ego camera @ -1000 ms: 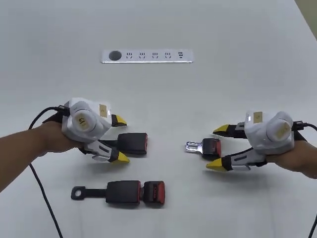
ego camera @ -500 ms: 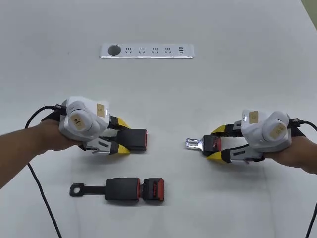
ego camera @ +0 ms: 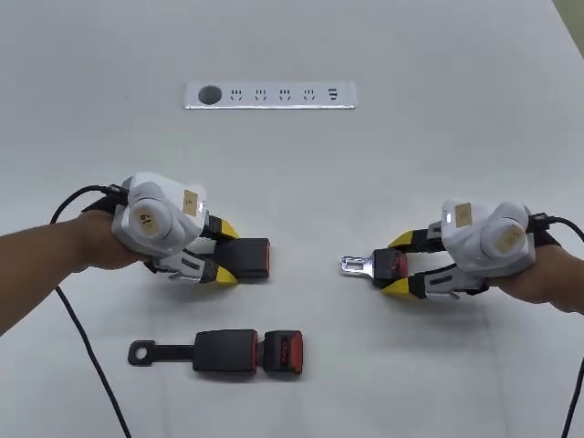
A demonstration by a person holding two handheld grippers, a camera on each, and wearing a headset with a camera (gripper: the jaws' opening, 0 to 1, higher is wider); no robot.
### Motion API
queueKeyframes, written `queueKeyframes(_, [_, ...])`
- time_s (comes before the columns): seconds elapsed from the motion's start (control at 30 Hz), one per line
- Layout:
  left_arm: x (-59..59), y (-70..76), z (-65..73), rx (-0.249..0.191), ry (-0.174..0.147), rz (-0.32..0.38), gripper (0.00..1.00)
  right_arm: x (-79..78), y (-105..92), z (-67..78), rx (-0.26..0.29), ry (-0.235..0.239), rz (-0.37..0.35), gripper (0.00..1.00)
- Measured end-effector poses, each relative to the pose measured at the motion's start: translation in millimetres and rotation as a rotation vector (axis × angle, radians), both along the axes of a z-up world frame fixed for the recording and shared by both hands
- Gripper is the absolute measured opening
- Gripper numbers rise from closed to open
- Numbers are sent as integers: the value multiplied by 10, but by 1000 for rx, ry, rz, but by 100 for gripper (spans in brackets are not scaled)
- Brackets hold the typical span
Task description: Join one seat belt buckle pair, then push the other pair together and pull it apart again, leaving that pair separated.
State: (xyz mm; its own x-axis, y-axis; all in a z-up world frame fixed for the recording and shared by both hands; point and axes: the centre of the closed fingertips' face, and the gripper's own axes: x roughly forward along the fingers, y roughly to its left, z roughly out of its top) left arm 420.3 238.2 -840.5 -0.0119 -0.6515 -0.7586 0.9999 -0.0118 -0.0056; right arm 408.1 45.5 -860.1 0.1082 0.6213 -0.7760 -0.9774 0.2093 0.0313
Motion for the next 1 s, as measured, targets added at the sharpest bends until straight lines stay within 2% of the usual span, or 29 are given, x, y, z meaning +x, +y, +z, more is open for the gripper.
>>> queueKeyframes(0.23, [-13,-1,-56,9,2,-15,34,11,21,-7,-1,-6,27,34])
queueKeyframes(0.4, [-4,17,-86,14,3,-18,34,17,126,11,12,-7,41,34])
queueKeyframes(1.0, [-3,-62,-124,33,6,-26,34,106,553,8,54,-15,56,34])
